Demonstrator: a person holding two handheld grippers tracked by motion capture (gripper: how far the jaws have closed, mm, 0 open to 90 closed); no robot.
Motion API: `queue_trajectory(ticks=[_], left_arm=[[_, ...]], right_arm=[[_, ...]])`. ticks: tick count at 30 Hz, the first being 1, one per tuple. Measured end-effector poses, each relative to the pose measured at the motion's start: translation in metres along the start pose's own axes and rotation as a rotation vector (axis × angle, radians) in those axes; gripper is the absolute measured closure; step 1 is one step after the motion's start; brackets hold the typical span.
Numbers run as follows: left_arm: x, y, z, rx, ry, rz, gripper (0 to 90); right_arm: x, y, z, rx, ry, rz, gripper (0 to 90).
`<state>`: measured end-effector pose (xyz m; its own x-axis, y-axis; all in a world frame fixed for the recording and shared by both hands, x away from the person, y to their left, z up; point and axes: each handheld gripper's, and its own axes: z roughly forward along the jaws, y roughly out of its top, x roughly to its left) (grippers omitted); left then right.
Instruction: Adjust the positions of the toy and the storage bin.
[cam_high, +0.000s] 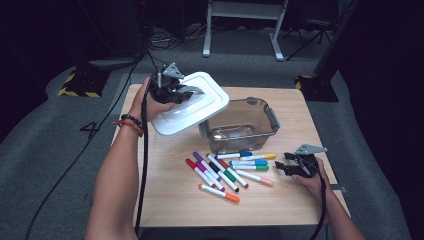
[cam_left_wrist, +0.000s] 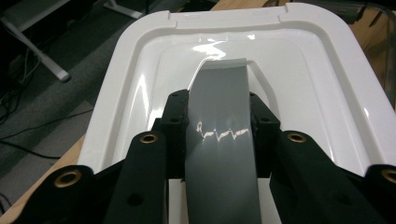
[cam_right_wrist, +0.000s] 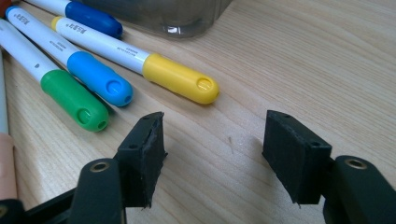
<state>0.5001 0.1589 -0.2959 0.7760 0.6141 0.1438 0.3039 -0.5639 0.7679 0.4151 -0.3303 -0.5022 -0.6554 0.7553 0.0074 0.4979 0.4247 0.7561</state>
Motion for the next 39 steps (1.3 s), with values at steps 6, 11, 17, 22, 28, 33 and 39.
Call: queue_trajectory(ticks=[6, 11, 17, 22, 28, 33, 39], left_arm=[[0.006, -0.017, -0.014, 0.006, 0.031, -0.024, 67.3], [0.013, -0.035, -0.022, 0.001, 0.053, -0.059, 67.3], [0.023, -0.058, -0.029, 0.017, 0.088, -0.107, 67.3], [0.031, -0.08, -0.028, 0.03, 0.117, -0.155, 67.3], [0.037, -0.104, -0.017, 0.042, 0.146, -0.219, 67.3], [0.038, -0.12, 0.002, 0.067, 0.162, -0.246, 67.3], [0.035, -0.134, 0.027, 0.083, 0.174, -0.28, 67.3]], right_arm=[[0.0, 0.0, 0.0, 0.0, 0.0, 0.001, 38.9], [0.0, 0.0, 0.0, -0.001, -0.003, 0.002, 38.9], [0.001, 0.0, 0.0, -0.001, -0.003, 0.002, 38.9], [0.001, 0.0, 0.0, 0.001, -0.006, -0.003, 38.9], [0.001, 0.0, 0.0, 0.001, -0.007, -0.003, 38.9], [0.001, 0.0, 0.0, 0.0, -0.008, -0.004, 38.9], [0.001, 0.0, 0.0, -0.001, -0.006, -0.004, 38.9]])
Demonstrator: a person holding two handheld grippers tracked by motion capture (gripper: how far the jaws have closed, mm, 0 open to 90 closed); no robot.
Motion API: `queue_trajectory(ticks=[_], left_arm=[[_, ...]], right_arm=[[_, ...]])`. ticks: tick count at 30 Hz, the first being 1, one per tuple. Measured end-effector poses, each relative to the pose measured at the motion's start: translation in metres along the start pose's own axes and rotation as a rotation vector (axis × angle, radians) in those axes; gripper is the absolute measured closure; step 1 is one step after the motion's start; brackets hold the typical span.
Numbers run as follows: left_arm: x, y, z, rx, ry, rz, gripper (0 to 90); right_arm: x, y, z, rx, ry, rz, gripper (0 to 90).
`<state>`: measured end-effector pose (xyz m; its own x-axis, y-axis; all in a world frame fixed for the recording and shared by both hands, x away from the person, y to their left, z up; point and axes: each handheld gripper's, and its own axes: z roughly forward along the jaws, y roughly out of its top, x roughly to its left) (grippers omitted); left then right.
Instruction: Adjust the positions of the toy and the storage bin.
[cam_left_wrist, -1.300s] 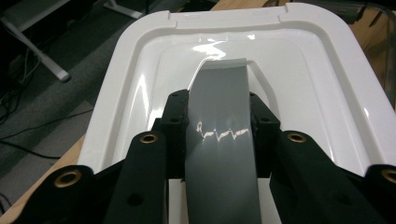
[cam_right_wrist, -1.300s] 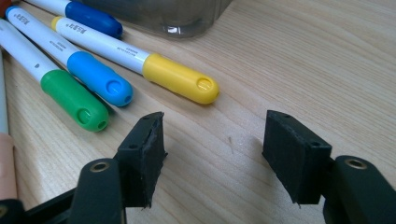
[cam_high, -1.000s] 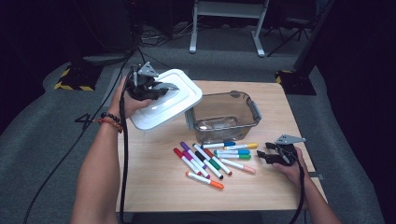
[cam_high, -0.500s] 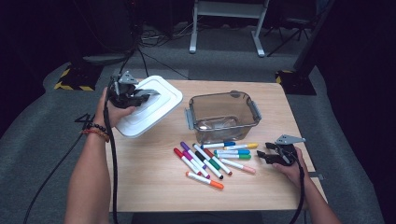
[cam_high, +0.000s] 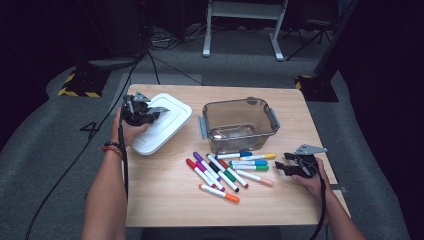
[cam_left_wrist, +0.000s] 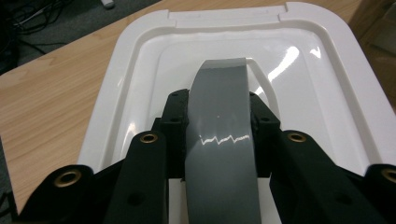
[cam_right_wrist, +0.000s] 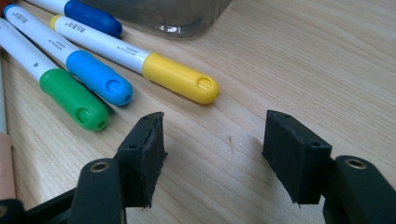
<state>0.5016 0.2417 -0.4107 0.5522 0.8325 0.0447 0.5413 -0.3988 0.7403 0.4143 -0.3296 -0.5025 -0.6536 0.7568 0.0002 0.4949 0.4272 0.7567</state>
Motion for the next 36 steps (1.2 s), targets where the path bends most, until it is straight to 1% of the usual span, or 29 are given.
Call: queue_trajectory(ticks=[3, 6, 10, 12, 14, 16, 18, 21, 23, 24, 26, 28, 31, 32, 35, 36], left_arm=[[-0.002, -0.004, 0.009, -0.003, 0.01, -0.016, 67.3], [-0.005, -0.007, 0.021, 0.008, 0.032, -0.007, 67.2], [-0.009, -0.012, 0.036, -0.005, 0.031, -0.036, 67.1], [-0.011, -0.013, 0.045, 0.007, 0.026, -0.044, 67.0], [-0.014, -0.014, 0.053, 0.031, 0.031, -0.034, 66.7], [-0.017, -0.014, 0.06, 0.042, 0.039, -0.035, 66.2], [-0.019, -0.013, 0.064, 0.031, 0.05, -0.048, 61.9], [-0.019, -0.011, 0.062, 0.0, 0.057, -0.07, 55.7], [-0.019, -0.009, 0.058, 0.001, 0.069, -0.06, 51.2], [-0.018, -0.009, 0.057, -0.003, 0.068, -0.055, 51.1], [-0.017, -0.008, 0.05, -0.009, 0.075, -0.055, 48.2], [-0.016, -0.007, 0.043, -0.016, 0.072, -0.058, 45.2], [-0.016, -0.006, 0.03, -0.029, 0.071, -0.051, 38.1], [-0.017, -0.006, 0.026, -0.03, 0.072, -0.043, 36.3], [-0.022, -0.006, 0.014, -0.034, 0.081, 0.001, 31.0], [-0.023, -0.007, 0.01, -0.033, 0.075, 0.012, 29.2]], right_arm=[[0.0, 0.0, 0.0, -0.001, 0.001, -0.001, 38.9], [0.0, 0.0, 0.0, 0.001, -0.001, -0.005, 38.9], [0.0, 0.0, 0.0, 0.001, -0.002, -0.005, 38.9], [0.0, 0.0, 0.0, -0.001, -0.001, -0.002, 38.9], [0.0, 0.0, 0.0, -0.001, 0.001, -0.002, 38.9], [0.0, 0.0, 0.0, -0.001, 0.001, -0.005, 38.9], [0.0, 0.0, 0.0, -0.001, 0.001, -0.005, 38.9], [0.0, 0.0, 0.0, -0.001, 0.001, -0.005, 38.9], [0.0, 0.0, 0.0, 0.0, 0.0, -0.007, 38.9], [0.0, 0.0, 0.0, -0.001, 0.0, -0.006, 38.9], [0.0, 0.0, 0.0, -0.001, 0.001, -0.005, 38.9], [0.0, 0.0, 0.0, 0.0, 0.0, -0.008, 38.9], [0.0, 0.0, 0.0, 0.0, 0.0, -0.007, 38.9], [0.0, 0.0, 0.0, 0.0, -0.001, -0.007, 38.9], [0.0, 0.0, 0.0, -0.001, 0.0, -0.006, 38.9], [0.0, 0.0, 0.0, 0.0, -0.001, -0.007, 38.9]])
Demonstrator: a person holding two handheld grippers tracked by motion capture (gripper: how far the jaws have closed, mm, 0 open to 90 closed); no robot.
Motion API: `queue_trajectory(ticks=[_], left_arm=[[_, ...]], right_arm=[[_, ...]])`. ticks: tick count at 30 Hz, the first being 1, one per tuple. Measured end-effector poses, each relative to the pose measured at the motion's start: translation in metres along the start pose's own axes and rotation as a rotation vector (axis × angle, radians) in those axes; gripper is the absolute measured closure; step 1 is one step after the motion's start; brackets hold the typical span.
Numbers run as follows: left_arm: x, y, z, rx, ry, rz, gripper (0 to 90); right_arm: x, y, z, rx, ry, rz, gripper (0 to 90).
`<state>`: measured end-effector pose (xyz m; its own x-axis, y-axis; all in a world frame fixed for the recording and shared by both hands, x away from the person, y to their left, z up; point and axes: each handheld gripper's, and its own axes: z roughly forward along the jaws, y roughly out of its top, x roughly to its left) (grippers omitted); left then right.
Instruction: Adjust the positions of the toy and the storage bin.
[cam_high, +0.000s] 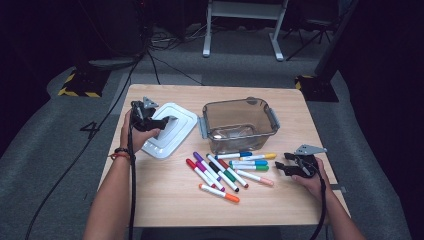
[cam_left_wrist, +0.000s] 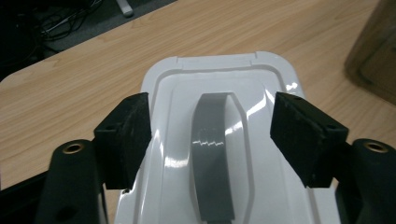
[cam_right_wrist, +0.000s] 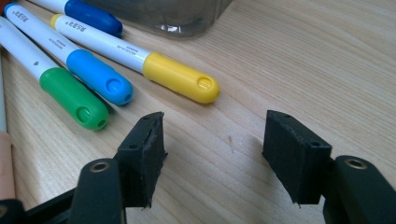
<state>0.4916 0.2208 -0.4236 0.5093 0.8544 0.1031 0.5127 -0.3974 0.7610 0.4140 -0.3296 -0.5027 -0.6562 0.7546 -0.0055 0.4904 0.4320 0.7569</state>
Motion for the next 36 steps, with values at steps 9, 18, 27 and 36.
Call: queue_trajectory(ticks=[9, 18, 27, 36], left_arm=[[-0.016, -0.022, -0.034, -0.011, -0.076, 0.056, 17.6], [-0.041, -0.06, -0.056, 0.023, -0.146, 0.113, 17.5], [-0.085, -0.112, -0.057, 0.114, -0.211, 0.189, 17.7], [-0.097, -0.135, -0.061, 0.142, -0.287, 0.198, 17.7]], right_arm=[[0.0, 0.0, 0.0, 0.0, 0.0, -0.001, 38.9], [-0.001, 0.001, -0.004, 0.04, 0.015, -0.006, 36.0], [0.016, 0.0, -0.025, 0.02, 0.131, -0.048, 41.1], [0.064, 0.013, -0.027, 0.024, 0.257, -0.199, 41.6]])
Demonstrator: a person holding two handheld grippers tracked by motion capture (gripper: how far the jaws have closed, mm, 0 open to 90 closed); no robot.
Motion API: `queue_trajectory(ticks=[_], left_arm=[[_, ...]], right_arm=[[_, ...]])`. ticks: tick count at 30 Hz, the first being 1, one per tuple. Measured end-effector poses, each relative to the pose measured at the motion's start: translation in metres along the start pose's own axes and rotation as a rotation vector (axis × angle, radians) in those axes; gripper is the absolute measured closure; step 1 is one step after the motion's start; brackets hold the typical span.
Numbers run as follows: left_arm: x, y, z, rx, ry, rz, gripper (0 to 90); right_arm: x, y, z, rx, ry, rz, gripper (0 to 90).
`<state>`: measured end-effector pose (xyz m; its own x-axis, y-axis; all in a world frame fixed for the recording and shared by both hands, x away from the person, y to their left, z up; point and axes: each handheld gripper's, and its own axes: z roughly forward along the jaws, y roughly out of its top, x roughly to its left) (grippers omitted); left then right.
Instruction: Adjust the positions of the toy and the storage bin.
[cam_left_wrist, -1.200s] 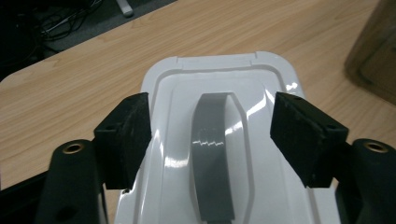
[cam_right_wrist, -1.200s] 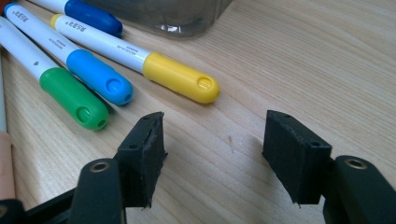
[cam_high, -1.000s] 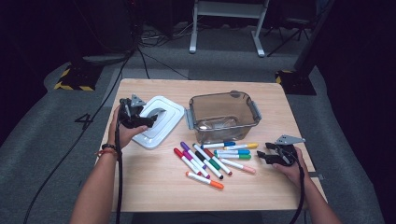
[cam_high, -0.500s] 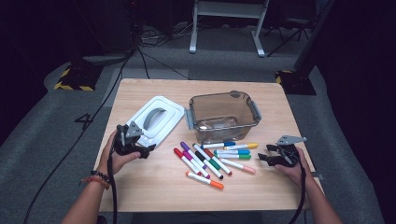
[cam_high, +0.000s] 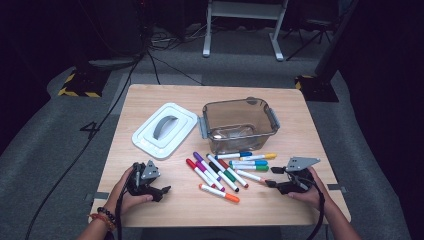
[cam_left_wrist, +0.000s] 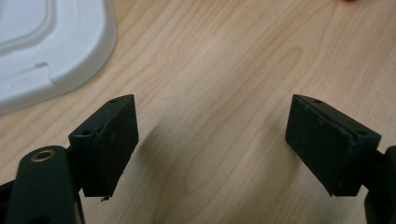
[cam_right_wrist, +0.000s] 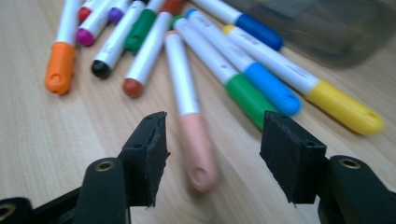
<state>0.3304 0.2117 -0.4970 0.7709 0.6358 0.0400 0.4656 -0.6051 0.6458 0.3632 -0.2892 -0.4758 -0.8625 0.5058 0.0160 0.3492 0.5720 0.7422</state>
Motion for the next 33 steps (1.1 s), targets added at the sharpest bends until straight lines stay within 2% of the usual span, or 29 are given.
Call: queue_trajectory(ticks=[2, 4, 7, 10, 12, 16, 21, 23, 33], left_arm=[[0.0, -0.005, -0.001, -0.021, -0.025, -0.019, 17.1], [0.001, -0.008, -0.001, -0.03, -0.034, -0.049, 17.1], [0.001, -0.011, 0.001, -0.058, -0.037, -0.046, 15.0], [0.002, -0.011, 0.001, -0.057, -0.038, -0.043, 14.0], [0.002, -0.01, 0.001, -0.056, -0.039, -0.042, 13.8], [0.002, -0.01, 0.002, -0.056, -0.04, -0.038, 13.5], [0.003, -0.009, 0.003, -0.056, -0.038, -0.037, 12.7], [0.003, -0.009, 0.003, -0.055, -0.039, -0.037, 12.7], [0.003, -0.008, 0.003, -0.053, -0.035, -0.04, 12.6]], right_arm=[[0.006, 0.003, 0.008, 0.013, 0.026, -0.02, 42.7], [0.009, 0.004, 0.015, 0.037, 0.029, -0.04, 43.5], [0.007, 0.003, 0.022, 0.064, 0.017, -0.047, 50.0], [0.005, 0.001, 0.022, 0.043, -0.026, -0.053, 56.2], [0.002, 0.001, 0.023, 0.03, -0.004, -0.044, 56.8], [0.0, 0.001, 0.029, 0.057, 0.01, -0.051, 56.2], [-0.004, 0.002, 0.03, 0.054, 0.013, -0.043, 62.4], [-0.005, 0.002, 0.029, 0.055, 0.011, -0.039, 67.9], [-0.006, -0.006, 0.019, 0.065, 0.031, -0.068, 72.9]])
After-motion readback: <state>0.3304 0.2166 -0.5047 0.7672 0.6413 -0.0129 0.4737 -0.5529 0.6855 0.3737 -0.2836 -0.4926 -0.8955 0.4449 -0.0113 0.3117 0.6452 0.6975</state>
